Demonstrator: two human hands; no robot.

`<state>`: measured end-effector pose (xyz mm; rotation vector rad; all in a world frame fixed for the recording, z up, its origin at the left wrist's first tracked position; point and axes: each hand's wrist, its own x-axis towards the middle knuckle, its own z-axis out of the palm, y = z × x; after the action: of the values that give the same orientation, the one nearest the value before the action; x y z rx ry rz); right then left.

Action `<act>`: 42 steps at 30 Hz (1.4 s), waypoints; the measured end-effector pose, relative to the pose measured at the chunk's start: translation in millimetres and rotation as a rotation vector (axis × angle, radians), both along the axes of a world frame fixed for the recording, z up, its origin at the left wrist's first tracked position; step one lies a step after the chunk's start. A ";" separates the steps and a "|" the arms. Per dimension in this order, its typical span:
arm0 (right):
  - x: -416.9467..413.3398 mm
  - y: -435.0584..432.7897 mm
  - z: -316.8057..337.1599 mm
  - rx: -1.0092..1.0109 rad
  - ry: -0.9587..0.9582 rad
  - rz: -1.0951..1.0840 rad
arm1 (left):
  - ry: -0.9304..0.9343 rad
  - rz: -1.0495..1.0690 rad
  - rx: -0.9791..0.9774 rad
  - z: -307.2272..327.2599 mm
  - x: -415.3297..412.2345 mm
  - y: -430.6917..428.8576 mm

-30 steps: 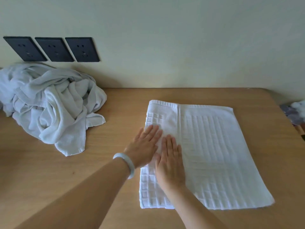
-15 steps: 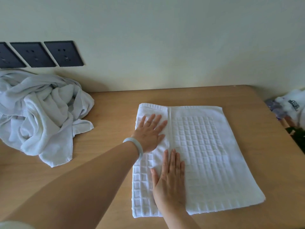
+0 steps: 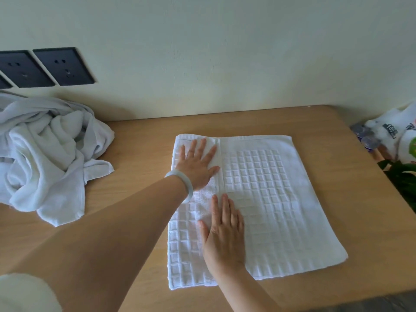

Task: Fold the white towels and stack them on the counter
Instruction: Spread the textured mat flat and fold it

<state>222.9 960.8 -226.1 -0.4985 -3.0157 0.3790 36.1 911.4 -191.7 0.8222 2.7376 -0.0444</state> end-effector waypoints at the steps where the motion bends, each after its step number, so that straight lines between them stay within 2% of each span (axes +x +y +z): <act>1: -0.3 5.8 1.0 -0.002 -0.003 -0.007 | 0.037 -0.028 0.019 -1.0 8.5 -1.3; 5: 6.8 51.7 4.4 0.008 0.052 -0.045 | 0.005 -0.004 0.051 -8.8 28.5 -3.4; 8: 24.4 119.7 13.8 0.051 0.093 -0.262 | 0.014 0.011 0.044 -1.5 29.9 20.2; 9: 30.9 144.7 21.0 0.059 0.047 -0.346 | 0.049 -0.034 0.064 2.9 34.2 35.3; 11: 41.8 186.5 35.8 0.060 -0.196 -0.491 | 0.059 -0.130 0.197 12.7 49.3 73.1; 13: 46.5 214.5 40.6 -0.115 -0.324 -0.563 | -0.058 -0.162 0.364 24.6 67.2 115.8; 15: 45.3 228.3 49.1 -0.455 -0.319 -0.594 | -0.234 -0.117 0.475 34.8 83.0 158.0; 16: 43.8 230.9 54.1 -0.626 -0.332 -0.586 | -0.306 -0.088 0.492 39.8 90.5 176.5; 18: 39.5 232.8 66.2 -0.770 -0.384 -0.480 | -0.373 -0.034 0.480 44.6 102.7 207.1; 22: 31.7 221.1 86.6 -0.671 -0.268 -0.202 | -0.329 0.117 0.295 40.0 100.4 235.5; 24: 27.9 209.0 95.0 -0.612 -0.247 -0.078 | -0.297 0.172 0.279 39.1 82.3 230.0; 26: 20.9 191.9 108.6 -0.577 -0.258 -0.006 | -0.357 0.281 0.387 50.5 57.0 211.4; 28: 13.1 166.0 125.7 -0.534 -0.249 0.085 | -0.502 0.407 0.565 65.5 32.6 178.4; 32: 3.9 91.8 146.7 -0.354 -0.239 0.307 | -0.749 0.545 1.012 90.5 13.4 87.4; 34: 2.7 43.4 138.9 -0.177 -0.146 0.399 | -0.804 0.610 1.129 90.6 10.9 36.3; 36: 3.6 3.4 126.1 -0.054 -0.098 0.419 | -0.786 0.684 1.136 80.2 10.9 -12.1; 38: 6.8 -27.8 101.4 -0.006 -0.075 0.457 | -0.729 0.772 1.025 65.0 13.5 -46.7; 40: 12.4 -43.3 75.3 -0.053 -0.093 0.470 | -0.691 0.887 0.965 50.9 15.8 -63.1; 42: 17.4 -46.1 60.6 -0.157 -0.090 0.461 | -0.671 0.918 1.004 46.9 12.4 -62.0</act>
<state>240.3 914.7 -165.5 0.1908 -3.1824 0.6354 48.5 849.4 -144.8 -0.3220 2.0799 1.5261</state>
